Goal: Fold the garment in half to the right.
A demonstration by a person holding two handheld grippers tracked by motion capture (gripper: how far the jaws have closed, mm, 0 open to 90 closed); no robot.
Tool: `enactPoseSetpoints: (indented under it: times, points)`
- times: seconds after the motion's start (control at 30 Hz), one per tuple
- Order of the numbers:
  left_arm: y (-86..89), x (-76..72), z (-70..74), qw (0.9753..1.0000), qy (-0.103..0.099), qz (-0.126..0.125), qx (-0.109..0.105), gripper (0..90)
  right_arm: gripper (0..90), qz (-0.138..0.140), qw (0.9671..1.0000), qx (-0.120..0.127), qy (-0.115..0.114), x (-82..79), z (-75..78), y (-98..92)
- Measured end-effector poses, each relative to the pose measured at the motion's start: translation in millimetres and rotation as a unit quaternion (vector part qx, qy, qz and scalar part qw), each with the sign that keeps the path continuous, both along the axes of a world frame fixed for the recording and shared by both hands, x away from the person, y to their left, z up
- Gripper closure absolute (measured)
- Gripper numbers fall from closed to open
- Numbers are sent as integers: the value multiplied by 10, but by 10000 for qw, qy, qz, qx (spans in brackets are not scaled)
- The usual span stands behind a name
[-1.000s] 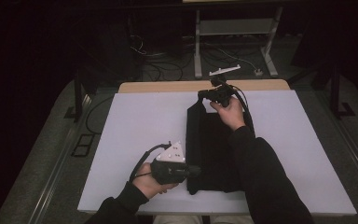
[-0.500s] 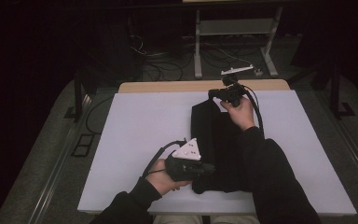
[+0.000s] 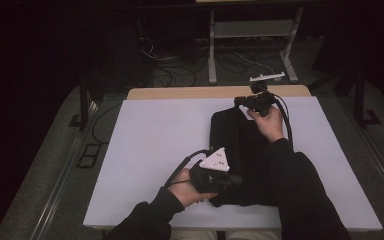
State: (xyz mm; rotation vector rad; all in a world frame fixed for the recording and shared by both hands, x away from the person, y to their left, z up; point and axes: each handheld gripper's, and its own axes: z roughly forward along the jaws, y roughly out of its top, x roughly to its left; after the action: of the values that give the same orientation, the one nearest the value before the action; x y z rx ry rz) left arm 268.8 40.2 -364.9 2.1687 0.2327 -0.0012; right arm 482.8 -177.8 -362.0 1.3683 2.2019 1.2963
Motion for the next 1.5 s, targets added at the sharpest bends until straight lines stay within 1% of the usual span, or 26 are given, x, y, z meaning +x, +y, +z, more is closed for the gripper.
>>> enactPoseSetpoints:
  times: [0.1, 0.23, 0.3, 0.5, 0.63, 0.8, 1.0, 1.23, 1.33, 1.5]
  points:
    - [-51, 3, -4, 10000, 29, -23, -23, 840, 856, -51, 10000, 8, -2, -14, -10, -68]
    - [-129, 10, -15, 9999, -5, -111, 7, 840, 855, -120, 9999, 21, 3, -32, -26, -158]
    - [-166, 12, -16, 9999, -20, -154, 54, 840, 856, -152, 9999, 19, 10, -42, -35, -204]
    - [-280, 35, -12, 9996, -64, -238, 116, 840, 855, -266, 9996, 58, 108, -54, -70, -335]
    - [-369, 47, -30, 9995, -55, -271, 140, 840, 855, -312, 9994, 72, 132, -56, -100, -386]
    - [-473, 71, -73, 9993, -31, -326, 197, 840, 855, -390, 9990, 106, 175, -60, -164, -446]
    - [-599, 87, -134, 9989, -29, -383, 275, 840, 855, -523, 9983, 65, 264, -62, -250, -545]
    - [-722, 102, -188, 9971, -98, -526, 542, 840, 855, -668, 9972, 26, 336, -71, -323, -638]
    - [-767, 93, -217, 9969, -92, -548, 566, 840, 855, -720, 9966, 36, 396, -72, -379, -677]
    - [-829, 109, -242, 9970, -51, -565, 523, 840, 855, -780, 9958, 37, 487, -66, -476, -740]
